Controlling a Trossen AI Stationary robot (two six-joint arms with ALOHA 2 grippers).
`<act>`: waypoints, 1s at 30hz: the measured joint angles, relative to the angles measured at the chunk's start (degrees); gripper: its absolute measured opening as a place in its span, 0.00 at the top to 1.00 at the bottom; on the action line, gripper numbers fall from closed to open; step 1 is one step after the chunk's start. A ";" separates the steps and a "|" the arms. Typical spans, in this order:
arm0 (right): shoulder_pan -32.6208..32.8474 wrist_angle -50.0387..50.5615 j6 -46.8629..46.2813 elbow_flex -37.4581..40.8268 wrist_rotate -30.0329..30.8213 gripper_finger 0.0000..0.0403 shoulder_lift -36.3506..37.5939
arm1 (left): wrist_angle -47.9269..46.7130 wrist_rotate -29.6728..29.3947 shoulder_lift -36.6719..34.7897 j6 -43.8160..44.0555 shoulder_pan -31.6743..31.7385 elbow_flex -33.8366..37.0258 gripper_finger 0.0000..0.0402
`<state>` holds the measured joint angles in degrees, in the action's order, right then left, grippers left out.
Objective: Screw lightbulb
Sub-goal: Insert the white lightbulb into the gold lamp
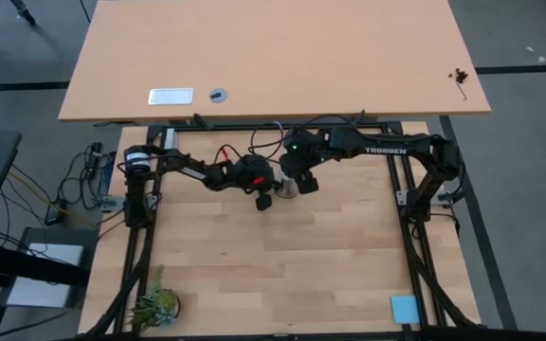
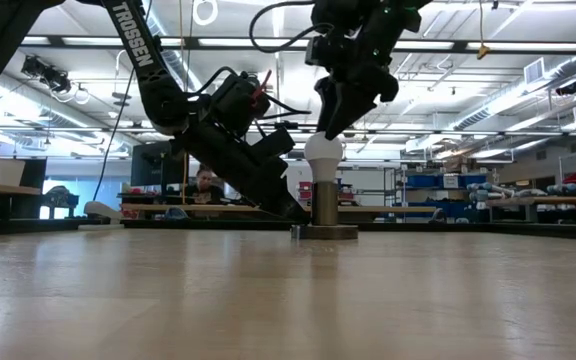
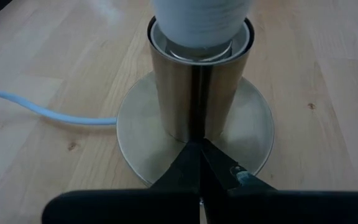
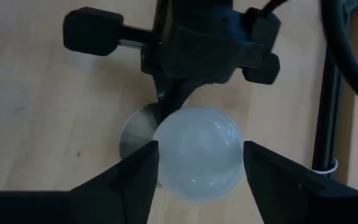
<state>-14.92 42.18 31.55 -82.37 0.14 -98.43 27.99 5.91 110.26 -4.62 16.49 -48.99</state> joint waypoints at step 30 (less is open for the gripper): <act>-0.72 0.36 -4.53 -3.49 -4.30 0.36 0.21 | -0.13 0.19 0.00 0.08 0.00 0.00 1.00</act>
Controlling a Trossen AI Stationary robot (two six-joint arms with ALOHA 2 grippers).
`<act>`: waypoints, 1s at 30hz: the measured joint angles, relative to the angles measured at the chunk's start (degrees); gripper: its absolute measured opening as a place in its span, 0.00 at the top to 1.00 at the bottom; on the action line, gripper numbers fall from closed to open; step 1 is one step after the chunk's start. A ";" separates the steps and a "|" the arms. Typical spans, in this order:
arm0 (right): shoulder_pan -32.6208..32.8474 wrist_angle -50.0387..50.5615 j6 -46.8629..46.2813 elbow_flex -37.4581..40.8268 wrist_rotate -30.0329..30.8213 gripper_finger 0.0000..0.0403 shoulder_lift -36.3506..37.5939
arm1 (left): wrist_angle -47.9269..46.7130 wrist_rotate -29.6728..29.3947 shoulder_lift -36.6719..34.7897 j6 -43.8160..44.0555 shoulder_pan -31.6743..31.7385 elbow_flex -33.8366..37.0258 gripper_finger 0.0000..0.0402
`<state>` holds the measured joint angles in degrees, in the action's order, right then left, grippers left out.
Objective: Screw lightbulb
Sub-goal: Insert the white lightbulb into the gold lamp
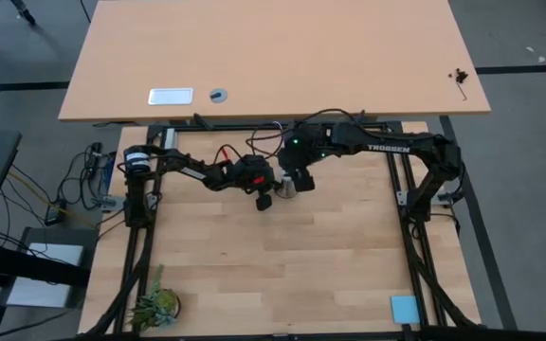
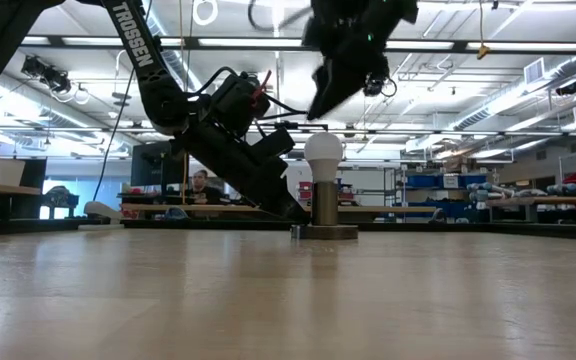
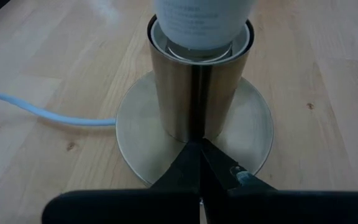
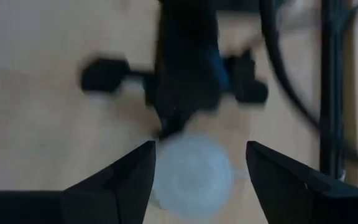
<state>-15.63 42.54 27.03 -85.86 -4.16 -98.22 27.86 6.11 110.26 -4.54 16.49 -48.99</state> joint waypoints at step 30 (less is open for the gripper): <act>-1.25 1.97 -35.71 0.45 2.61 0.49 -4.25 | -0.39 -0.02 0.00 0.29 0.00 0.00 1.00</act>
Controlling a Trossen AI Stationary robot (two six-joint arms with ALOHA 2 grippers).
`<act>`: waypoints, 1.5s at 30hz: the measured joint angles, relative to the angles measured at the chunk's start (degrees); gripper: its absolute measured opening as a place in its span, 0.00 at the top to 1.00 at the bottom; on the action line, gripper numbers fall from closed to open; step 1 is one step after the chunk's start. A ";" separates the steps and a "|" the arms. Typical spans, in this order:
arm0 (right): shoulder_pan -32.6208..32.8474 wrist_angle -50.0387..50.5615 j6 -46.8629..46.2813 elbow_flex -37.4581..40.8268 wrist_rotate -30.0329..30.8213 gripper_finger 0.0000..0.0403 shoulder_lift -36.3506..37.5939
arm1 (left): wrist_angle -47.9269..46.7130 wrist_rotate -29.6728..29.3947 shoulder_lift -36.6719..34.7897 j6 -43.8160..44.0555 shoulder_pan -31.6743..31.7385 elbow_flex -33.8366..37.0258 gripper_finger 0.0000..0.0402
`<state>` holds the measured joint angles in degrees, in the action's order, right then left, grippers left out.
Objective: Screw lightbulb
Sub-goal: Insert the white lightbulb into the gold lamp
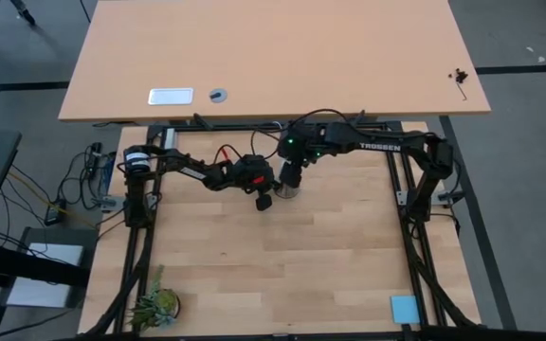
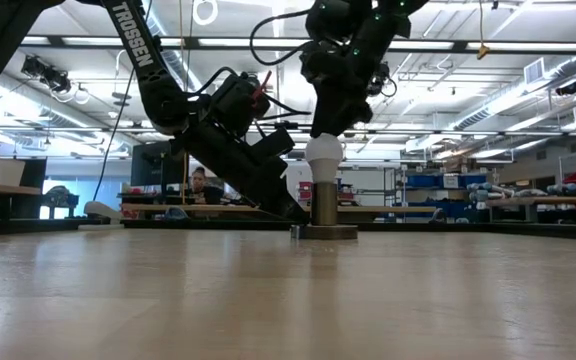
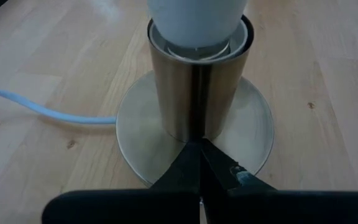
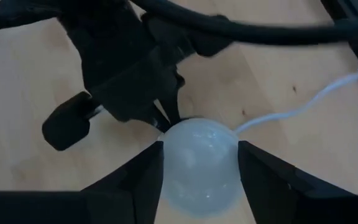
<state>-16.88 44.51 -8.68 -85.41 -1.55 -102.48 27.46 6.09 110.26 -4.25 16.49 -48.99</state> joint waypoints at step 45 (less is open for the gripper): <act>6.06 0.09 29.09 -1.48 16.38 0.45 3.17 | -0.13 0.02 0.00 0.02 0.00 0.00 1.00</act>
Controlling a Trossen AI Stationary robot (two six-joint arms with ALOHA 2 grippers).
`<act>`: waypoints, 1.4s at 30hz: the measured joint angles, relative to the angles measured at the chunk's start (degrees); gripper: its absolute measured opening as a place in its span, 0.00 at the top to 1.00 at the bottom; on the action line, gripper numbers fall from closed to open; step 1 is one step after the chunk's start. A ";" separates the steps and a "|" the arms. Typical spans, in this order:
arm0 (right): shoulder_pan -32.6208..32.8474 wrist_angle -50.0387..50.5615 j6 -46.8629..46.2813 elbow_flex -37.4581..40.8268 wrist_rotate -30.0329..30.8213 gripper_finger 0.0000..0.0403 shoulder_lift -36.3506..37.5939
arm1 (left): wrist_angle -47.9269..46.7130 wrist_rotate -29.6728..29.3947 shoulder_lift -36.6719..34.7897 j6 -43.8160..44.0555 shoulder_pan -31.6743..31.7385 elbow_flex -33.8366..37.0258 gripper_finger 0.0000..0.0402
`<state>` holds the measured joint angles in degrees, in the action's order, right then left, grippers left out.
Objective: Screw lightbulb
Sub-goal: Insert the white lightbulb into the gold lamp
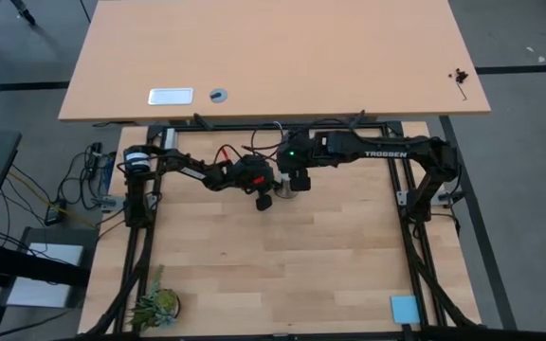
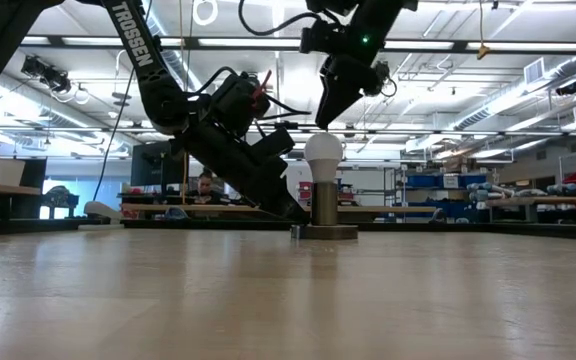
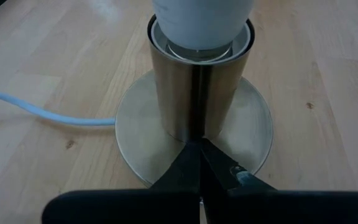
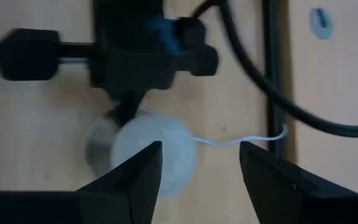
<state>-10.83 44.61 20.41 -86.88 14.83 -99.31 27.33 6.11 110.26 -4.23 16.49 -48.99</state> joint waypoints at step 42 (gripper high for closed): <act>-3.05 1.31 -27.89 0.39 -9.50 0.44 -3.60 | -0.16 0.50 0.00 0.00 0.00 0.03 1.00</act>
<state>-13.88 45.92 -7.48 -86.50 5.34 -102.91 27.18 6.61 110.26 -4.23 16.49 -48.97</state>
